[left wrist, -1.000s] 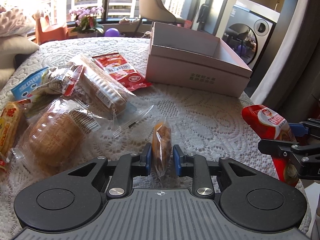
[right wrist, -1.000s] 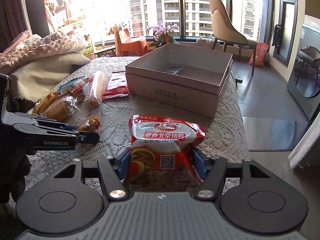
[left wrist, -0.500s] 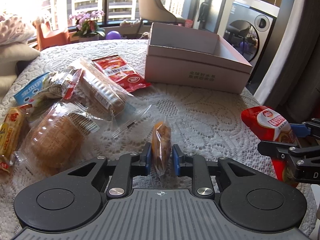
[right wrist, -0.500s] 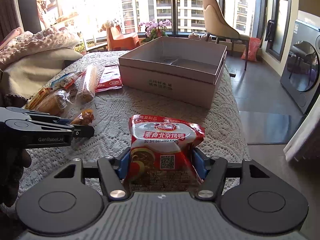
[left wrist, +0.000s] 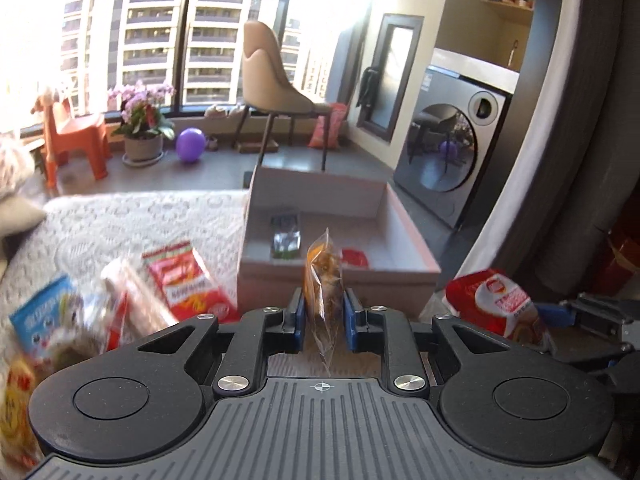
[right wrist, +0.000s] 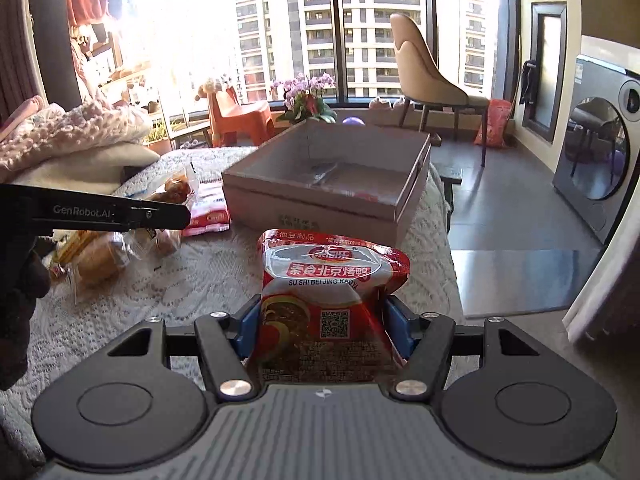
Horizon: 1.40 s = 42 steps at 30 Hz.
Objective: Organize snacks
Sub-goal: 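Drop the orange snack into the pink box with the left tool while the right drops the red bag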
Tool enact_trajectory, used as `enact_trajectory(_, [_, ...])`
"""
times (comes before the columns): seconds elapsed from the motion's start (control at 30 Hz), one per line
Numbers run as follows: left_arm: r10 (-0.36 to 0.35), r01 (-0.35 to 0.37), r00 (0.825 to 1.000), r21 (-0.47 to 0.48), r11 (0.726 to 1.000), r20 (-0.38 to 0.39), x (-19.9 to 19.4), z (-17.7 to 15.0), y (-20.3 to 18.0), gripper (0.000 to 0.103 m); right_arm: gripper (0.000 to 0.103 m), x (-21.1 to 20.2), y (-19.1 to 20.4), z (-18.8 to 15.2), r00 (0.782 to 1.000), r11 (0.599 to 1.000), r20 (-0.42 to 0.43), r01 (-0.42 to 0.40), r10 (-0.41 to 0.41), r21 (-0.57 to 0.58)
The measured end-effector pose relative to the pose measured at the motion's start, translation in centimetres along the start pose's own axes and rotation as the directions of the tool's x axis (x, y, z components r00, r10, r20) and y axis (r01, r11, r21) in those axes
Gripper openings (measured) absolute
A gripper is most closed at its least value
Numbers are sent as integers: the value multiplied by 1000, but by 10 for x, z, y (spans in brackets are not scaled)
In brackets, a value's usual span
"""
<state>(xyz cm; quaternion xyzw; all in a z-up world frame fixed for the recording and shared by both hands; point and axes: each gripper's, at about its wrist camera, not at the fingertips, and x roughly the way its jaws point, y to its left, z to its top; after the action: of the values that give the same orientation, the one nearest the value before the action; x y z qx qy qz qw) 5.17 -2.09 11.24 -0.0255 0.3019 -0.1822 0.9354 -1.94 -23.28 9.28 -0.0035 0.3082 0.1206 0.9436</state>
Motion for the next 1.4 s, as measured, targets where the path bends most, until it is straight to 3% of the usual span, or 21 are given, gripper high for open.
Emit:
enact_trajectory(0.13, [-35,25,995,102,994,95,13,62,-4,23,63,-5,-13,76,990,998,139,44,-38,-42])
enact_trajectory(0.2, [-82,80,994,40,996,72,39,83,8,24,63,4,-19,123,983,999,179,39,-33,-29])
enact_trajectory(0.3, [-143,141,990,-164,976,-2,101,79,41,25,67,41,-21,172,990,1000,140,-11,12,-10])
enact_trajectory(0.37, [-143,132,988,-144,981,-66,131,65,48,26,78,77,-19,187,996,998,63,-66,67,-12])
enact_trajectory(0.43, [-144,138,988,-109,984,-54,132,56,52,26,78,117,-21,190,998,998,-33,-58,59,28])
enact_trajectory(0.6, [-48,52,997,-64,997,66,93,39,67,26,77,143,-32,162,998,999,-60,11,-8,41])
enact_trajectory(0.7, [-16,19,999,-95,995,32,83,34,78,26,77,150,-25,150,995,1000,-97,-15,16,13])
enact_trajectory(0.77, [13,-20,999,-196,980,-38,67,26,91,25,77,150,-12,143,994,1000,-103,-21,20,-9])
enact_trajectory(0.87, [-18,-4,997,-305,952,-69,40,5,116,25,77,154,13,139,986,994,-132,-108,103,-34])
enact_trajectory(1.0, [95,-106,994,-259,960,-55,5,-25,123,25,77,176,74,142,965,975,-191,-201,180,-98])
enact_trajectory(1.07, [60,-74,996,-268,961,-60,-4,-37,128,25,77,193,110,144,958,964,-219,-222,187,-148])
enact_trajectory(1.17, [2,-24,997,-280,960,-81,-13,-56,131,25,77,230,162,146,950,955,-289,-186,115,-230])
enact_trajectory(1.3, [0,-10,999,-288,957,-34,-33,-73,138,24,58,282,198,142,941,936,-336,-84,-38,-342])
enact_trajectory(1.4, [-6,6,1000,-343,939,2,-44,-80,156,24,58,310,192,146,910,963,-413,-72,-43,-259])
